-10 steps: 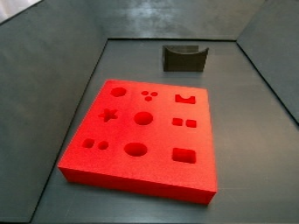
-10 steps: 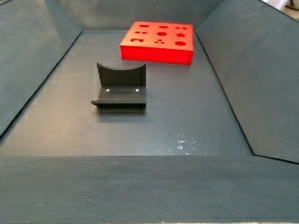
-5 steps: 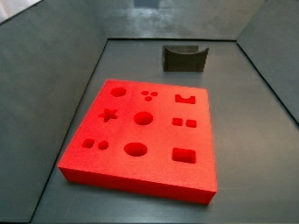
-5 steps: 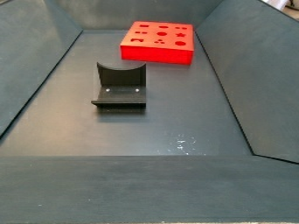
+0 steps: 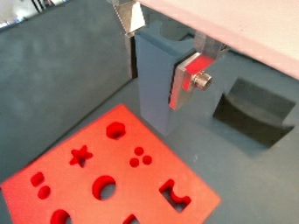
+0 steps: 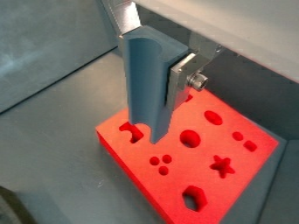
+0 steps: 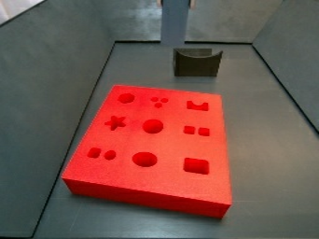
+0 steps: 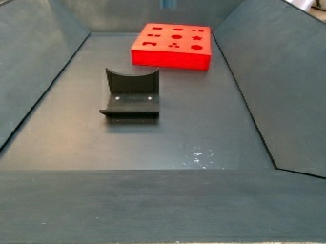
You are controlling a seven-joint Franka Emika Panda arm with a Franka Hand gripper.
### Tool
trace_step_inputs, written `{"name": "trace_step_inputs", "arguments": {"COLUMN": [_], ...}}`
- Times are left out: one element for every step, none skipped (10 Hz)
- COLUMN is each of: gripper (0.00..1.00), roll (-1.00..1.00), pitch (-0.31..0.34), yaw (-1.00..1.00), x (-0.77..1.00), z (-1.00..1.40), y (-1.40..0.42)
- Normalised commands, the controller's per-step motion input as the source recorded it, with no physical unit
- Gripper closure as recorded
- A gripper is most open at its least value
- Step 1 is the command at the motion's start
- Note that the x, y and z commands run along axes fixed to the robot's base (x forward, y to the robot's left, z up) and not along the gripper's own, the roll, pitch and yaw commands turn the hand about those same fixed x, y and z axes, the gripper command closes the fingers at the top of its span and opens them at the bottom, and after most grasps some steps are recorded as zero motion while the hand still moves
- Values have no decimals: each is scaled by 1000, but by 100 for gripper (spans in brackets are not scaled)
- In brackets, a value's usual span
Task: Pick up the arch object. Move up. Place the arch object on the fixture. Regrasp the arch object. Rotate the arch object. Move to above the board. Insert the arch object.
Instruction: Insert the arch object.
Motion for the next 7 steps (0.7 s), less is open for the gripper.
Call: {"name": "trace_step_inputs", "arguments": {"gripper": [100, 100, 100, 100, 100, 100, 100], "roll": [23, 24, 50, 67, 61, 43, 0], "pitch": [0, 0, 0, 0, 0, 0, -33], "yaw": [0, 0, 0, 0, 0, 0, 0], "x": [1000, 1000, 1000, 1000, 1000, 1000, 1000], "z": [-886, -734, -583, -557, -549, -523, -434], "y": [-126, -97, -83, -80, -77, -69, -31]}}
